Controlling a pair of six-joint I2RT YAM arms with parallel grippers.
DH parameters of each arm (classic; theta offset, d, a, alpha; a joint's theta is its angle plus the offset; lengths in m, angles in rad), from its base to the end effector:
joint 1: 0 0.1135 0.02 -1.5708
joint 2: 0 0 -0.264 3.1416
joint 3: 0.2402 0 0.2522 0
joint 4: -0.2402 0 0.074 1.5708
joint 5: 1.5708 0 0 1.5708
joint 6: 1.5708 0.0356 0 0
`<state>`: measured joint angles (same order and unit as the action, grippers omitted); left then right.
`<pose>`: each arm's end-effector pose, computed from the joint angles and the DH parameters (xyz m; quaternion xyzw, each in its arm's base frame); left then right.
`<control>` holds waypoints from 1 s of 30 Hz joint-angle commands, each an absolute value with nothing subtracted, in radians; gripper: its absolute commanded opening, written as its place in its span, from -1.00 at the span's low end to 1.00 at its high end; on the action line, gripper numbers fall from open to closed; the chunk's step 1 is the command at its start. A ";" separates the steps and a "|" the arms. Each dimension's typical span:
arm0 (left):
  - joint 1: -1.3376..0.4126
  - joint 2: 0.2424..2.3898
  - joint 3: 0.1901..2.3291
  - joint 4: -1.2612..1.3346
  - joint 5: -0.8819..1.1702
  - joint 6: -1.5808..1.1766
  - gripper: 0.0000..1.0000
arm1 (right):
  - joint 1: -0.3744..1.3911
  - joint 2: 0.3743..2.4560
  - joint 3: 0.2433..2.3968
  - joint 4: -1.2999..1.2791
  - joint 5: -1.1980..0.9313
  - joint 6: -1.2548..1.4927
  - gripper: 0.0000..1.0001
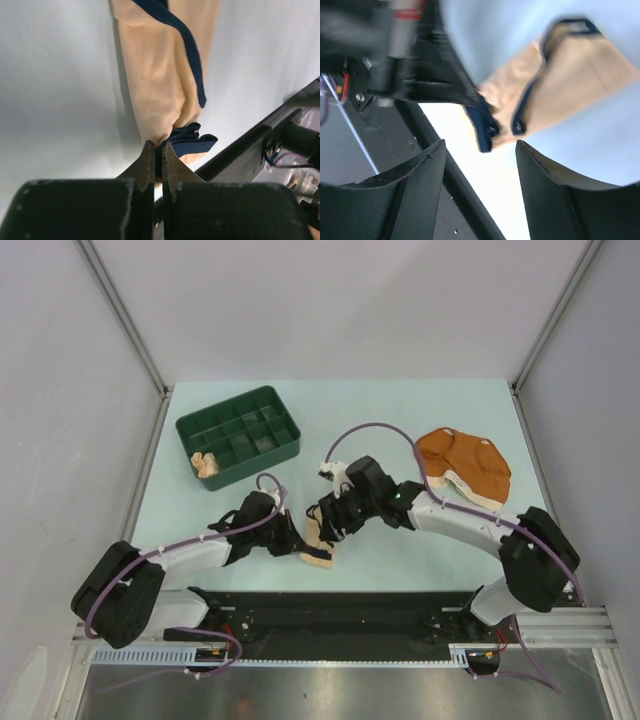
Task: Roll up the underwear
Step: Roll the underwear to the center of the board.
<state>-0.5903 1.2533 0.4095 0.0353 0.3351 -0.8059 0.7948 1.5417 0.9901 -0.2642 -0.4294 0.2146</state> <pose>0.1759 -0.1319 0.1433 -0.0368 0.9166 -0.3543 0.1815 0.2173 0.2425 0.2227 -0.3350 0.8478 0.3475 0.2195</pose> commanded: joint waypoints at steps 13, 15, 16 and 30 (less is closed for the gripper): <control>-0.483 1.315 0.500 -0.238 0.624 -0.732 -1.00 | 1.318 1.546 0.884 0.038 0.208 0.089 0.22; -0.476 1.324 0.500 -0.241 0.647 -0.727 -1.00 | 1.359 1.560 0.881 0.049 0.227 0.072 0.21; -0.469 1.327 0.497 -0.238 0.655 -0.726 -1.00 | 1.370 1.563 0.876 0.063 0.218 0.063 0.20; -0.420 1.361 0.552 -0.336 0.695 -0.644 -1.00 | 1.430 1.637 0.830 0.083 0.376 0.029 0.13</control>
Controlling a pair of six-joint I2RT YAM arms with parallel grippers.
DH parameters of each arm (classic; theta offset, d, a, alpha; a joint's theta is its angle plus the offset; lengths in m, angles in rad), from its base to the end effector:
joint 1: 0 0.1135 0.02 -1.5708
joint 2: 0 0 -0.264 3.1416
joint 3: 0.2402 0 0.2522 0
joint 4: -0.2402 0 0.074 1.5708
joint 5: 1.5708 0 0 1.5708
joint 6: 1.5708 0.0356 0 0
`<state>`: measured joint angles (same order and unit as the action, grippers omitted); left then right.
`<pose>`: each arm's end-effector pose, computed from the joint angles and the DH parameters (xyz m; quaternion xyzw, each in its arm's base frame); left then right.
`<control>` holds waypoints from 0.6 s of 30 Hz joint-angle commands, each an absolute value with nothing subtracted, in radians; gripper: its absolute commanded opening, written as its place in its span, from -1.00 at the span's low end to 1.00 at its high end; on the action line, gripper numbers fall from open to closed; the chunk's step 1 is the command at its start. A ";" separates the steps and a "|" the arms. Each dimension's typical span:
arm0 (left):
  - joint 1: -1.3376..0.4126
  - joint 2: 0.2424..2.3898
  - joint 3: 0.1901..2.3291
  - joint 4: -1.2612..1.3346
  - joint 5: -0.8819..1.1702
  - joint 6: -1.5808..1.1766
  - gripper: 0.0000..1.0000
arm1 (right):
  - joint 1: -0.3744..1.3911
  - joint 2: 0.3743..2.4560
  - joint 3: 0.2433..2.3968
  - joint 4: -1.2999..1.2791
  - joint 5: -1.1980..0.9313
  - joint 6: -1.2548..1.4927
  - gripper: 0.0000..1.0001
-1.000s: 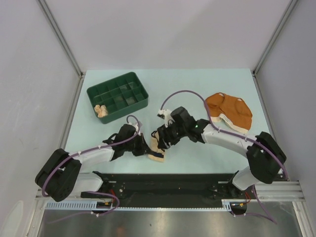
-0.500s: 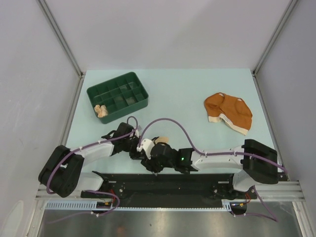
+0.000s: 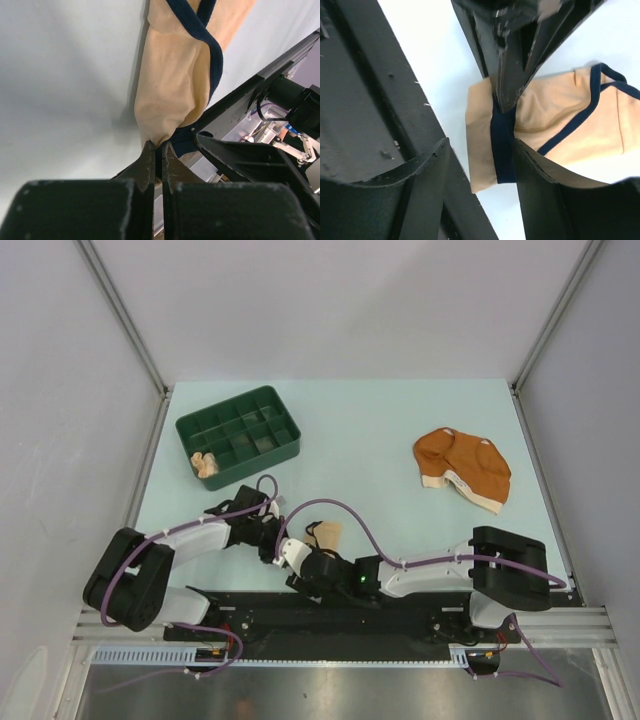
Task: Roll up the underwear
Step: Roll the underwear to the center of the board.
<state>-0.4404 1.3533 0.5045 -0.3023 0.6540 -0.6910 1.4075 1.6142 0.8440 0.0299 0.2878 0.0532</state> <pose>0.1822 -0.1098 0.1337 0.0494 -0.9273 0.3710 0.0019 0.0634 0.3229 0.1768 -0.5223 0.7420 0.1686 0.3850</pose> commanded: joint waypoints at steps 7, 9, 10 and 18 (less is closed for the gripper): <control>-0.399 1.368 0.551 -0.344 0.729 -0.630 -1.00 | 1.480 1.669 0.816 0.104 0.520 0.017 0.05; -0.399 1.368 0.546 -0.338 0.741 -0.632 -1.00 | 1.488 1.678 0.811 0.121 0.566 0.023 -0.04; -0.397 1.368 0.546 -0.334 0.744 -0.634 -1.00 | 1.489 1.686 0.811 0.124 0.578 0.028 -0.22; -0.396 1.362 0.528 -0.316 0.755 -0.637 -0.99 | 1.489 1.695 0.810 0.155 0.553 0.032 -0.91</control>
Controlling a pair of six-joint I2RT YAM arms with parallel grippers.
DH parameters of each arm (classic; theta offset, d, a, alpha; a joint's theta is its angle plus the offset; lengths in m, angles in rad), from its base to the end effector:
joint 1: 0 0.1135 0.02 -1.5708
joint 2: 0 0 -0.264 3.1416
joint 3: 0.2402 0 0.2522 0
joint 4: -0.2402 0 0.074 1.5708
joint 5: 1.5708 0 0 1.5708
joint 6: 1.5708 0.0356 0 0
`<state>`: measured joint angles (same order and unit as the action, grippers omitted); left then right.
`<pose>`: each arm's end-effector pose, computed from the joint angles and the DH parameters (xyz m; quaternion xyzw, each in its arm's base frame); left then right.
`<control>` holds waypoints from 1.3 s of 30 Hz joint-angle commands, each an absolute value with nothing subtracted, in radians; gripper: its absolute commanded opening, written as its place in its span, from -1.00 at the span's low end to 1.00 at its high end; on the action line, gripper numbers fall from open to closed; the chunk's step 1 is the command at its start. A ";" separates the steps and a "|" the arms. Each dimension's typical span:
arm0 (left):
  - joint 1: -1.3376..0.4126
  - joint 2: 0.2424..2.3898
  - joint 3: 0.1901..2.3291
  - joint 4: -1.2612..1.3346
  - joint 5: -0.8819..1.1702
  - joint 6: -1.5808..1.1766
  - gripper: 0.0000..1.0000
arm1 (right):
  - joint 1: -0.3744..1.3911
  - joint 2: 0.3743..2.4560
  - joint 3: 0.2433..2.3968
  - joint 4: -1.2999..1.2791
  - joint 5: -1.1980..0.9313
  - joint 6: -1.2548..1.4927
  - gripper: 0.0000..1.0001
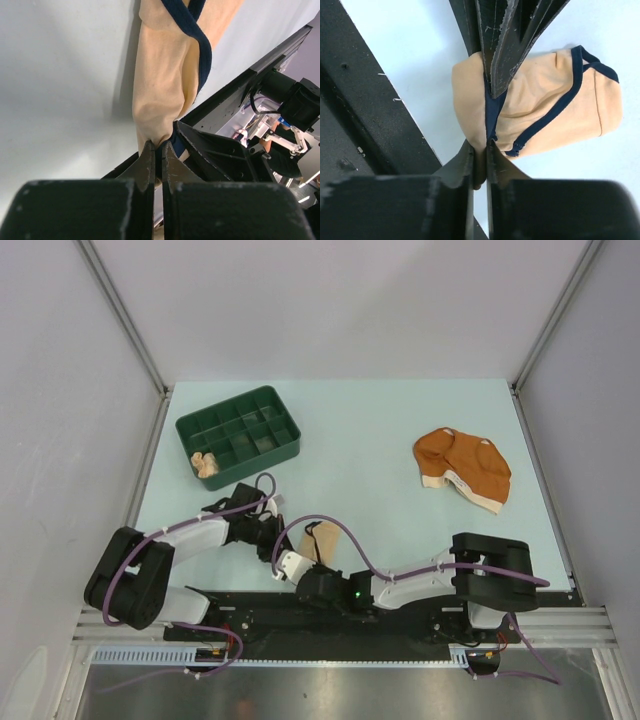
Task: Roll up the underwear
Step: Roll the underwear to the center of the board.
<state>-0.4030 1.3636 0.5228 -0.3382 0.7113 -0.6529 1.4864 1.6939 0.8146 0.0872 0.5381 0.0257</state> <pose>0.1862 -0.1046 0.1360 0.0473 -0.9208 0.3870 0.0144 0.0459 0.3256 0.1506 -0.5198 0.7317 0.0721 0.4350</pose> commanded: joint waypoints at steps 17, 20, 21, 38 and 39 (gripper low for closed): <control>-0.295 1.138 0.407 -0.184 0.481 -0.701 0.67 | 1.163 1.618 0.807 0.104 -0.243 0.209 -1.00; -0.295 1.046 0.382 -0.169 0.414 -0.693 0.68 | 1.120 1.653 0.808 0.107 -0.329 0.221 -1.00; -0.295 1.020 0.373 -0.161 0.379 -0.689 0.69 | 1.097 1.660 0.808 0.110 -0.351 0.222 -1.00; -0.402 0.827 0.224 0.095 0.406 -0.652 0.58 | 0.876 1.789 0.810 0.187 -0.661 0.364 -1.00; -0.409 0.834 0.218 0.110 0.405 -0.650 0.56 | 0.865 1.793 0.811 0.186 -0.670 0.371 -1.00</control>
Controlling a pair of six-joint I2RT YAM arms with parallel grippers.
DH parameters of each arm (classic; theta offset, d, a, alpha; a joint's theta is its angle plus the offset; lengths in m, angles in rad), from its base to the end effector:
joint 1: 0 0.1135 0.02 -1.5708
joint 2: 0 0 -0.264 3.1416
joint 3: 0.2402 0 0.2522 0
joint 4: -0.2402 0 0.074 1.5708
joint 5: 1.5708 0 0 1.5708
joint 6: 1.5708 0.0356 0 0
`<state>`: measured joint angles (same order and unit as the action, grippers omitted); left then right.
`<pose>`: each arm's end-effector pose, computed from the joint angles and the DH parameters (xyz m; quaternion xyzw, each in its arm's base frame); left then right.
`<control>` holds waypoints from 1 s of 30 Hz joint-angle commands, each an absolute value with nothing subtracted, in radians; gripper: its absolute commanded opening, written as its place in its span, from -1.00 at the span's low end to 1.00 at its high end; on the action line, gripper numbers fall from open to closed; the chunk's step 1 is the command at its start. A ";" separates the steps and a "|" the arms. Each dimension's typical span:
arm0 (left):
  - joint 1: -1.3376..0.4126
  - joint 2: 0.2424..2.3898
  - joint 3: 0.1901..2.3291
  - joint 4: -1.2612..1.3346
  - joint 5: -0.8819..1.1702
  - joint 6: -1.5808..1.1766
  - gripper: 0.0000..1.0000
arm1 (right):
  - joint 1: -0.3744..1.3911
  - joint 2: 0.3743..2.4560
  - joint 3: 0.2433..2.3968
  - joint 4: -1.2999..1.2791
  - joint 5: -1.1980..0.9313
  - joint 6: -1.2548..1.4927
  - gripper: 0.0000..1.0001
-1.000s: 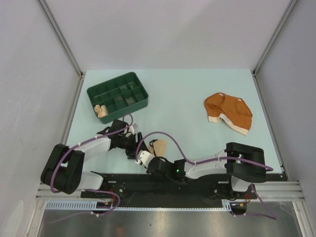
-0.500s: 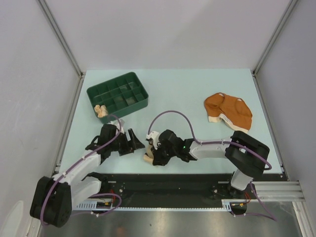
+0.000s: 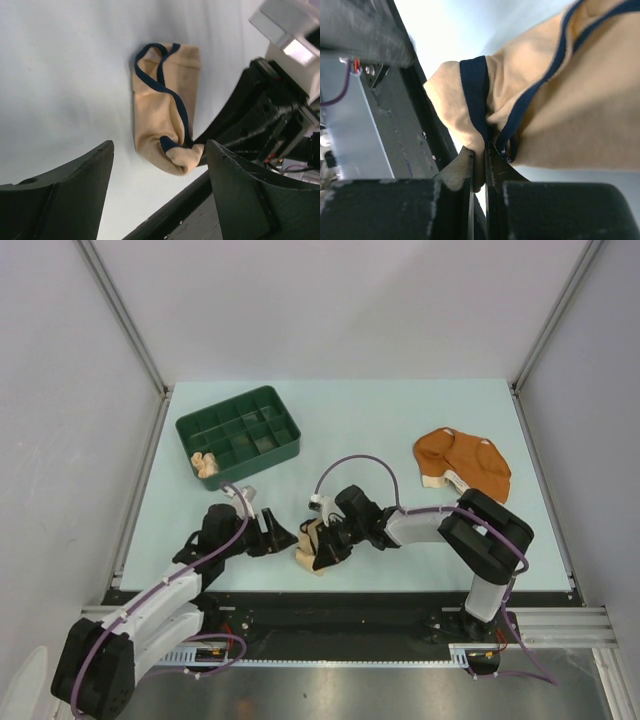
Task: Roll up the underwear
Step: Roll the underwear to the center of the board.
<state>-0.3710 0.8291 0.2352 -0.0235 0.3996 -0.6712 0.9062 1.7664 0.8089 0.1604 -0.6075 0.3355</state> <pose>0.1491 -0.0728 0.1590 -0.0402 0.8747 -0.3768 0.3022 0.1897 0.2751 0.1328 -0.3570 0.8162 0.4347 0.1317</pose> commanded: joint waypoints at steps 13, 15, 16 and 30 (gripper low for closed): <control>-0.528 0.989 0.190 0.239 0.407 -0.605 0.50 | 0.782 1.881 0.842 0.158 -0.750 0.420 -1.00; -0.538 0.991 0.180 0.247 0.405 -0.601 0.56 | 0.778 1.885 0.850 0.153 -0.755 0.425 -1.00; -0.540 0.991 0.173 0.259 0.416 -0.603 0.57 | 0.776 1.887 0.857 0.149 -0.756 0.429 -1.00; -0.546 1.069 0.147 0.310 0.310 -0.558 0.41 | 0.767 1.925 0.911 0.098 -0.767 0.446 -1.00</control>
<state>-0.5407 1.0370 0.1513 0.2943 0.3908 -0.5961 0.7784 1.8999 0.8806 0.1173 -0.8234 0.4561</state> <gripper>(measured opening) 0.724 0.091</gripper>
